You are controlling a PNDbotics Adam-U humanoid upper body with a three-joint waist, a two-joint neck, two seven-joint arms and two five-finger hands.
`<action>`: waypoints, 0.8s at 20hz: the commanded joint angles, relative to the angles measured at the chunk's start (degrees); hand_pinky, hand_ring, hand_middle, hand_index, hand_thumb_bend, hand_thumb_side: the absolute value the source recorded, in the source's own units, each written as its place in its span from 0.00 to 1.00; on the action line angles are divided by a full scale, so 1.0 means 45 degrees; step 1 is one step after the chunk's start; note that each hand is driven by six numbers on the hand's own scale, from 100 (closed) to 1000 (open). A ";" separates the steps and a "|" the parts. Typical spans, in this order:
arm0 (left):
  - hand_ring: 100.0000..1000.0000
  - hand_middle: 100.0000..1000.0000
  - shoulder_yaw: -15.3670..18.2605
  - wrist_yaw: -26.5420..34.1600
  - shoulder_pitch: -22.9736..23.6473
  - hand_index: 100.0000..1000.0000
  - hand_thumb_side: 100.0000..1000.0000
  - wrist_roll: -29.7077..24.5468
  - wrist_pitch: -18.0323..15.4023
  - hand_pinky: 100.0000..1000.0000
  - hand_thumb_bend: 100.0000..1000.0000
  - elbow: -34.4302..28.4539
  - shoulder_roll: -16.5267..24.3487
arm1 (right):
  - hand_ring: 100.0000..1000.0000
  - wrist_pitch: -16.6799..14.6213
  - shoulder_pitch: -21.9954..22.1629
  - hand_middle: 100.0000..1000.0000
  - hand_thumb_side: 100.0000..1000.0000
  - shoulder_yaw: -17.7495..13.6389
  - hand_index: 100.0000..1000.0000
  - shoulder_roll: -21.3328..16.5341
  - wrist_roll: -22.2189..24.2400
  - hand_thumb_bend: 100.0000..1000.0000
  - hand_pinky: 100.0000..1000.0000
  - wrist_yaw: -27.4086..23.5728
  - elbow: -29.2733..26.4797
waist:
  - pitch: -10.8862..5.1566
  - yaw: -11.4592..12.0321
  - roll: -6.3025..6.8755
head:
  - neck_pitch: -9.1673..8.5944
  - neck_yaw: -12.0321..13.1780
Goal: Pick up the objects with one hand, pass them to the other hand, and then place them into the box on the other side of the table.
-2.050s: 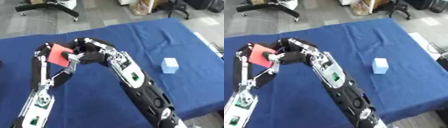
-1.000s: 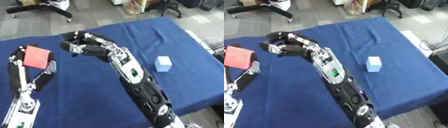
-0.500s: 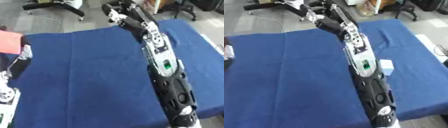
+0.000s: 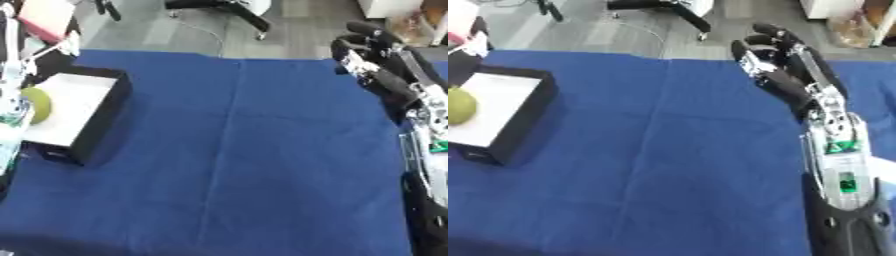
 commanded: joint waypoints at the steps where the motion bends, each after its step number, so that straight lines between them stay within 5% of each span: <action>1: 0.53 0.49 0.0472 -0.1430 -0.0158 0.65 0.13 -0.1692 0.0383 0.73 0.00 0.1088 0.1401 | 0.73 -0.0124 -0.0148 0.73 0.37 0.0146 0.86 -0.0087 0.0314 0.25 0.67 0.0201 0.0055 | -0.0399 -0.0061 0.0234 | -0.0032 0.0636; 8: 0.57 0.52 0.0723 -0.4052 -0.0359 0.67 0.13 -0.5589 0.0342 0.74 0.00 0.3526 0.1978 | 0.73 -0.0248 -0.0130 0.73 0.37 0.0236 0.86 -0.0042 0.0655 0.25 0.67 0.0350 0.0286 | -0.0340 -0.0308 0.0316 | -0.0032 0.0350; 14: 0.62 0.58 0.0620 -0.4260 -0.0548 0.74 0.14 -0.7861 0.0265 0.75 0.00 0.5079 0.1821 | 0.73 -0.0230 -0.0119 0.73 0.37 0.0232 0.86 -0.0024 0.0706 0.24 0.67 0.0361 0.0304 | -0.0328 -0.0405 0.0353 | -0.0032 0.0201; 16: 0.68 0.65 0.0584 -0.4231 -0.0596 0.81 0.19 -0.8611 0.0328 0.78 0.14 0.5446 0.1775 | 0.73 -0.0226 -0.0117 0.73 0.37 0.0235 0.86 -0.0017 0.0718 0.24 0.67 0.0350 0.0298 | -0.0327 -0.0427 0.0350 | -0.0032 0.0194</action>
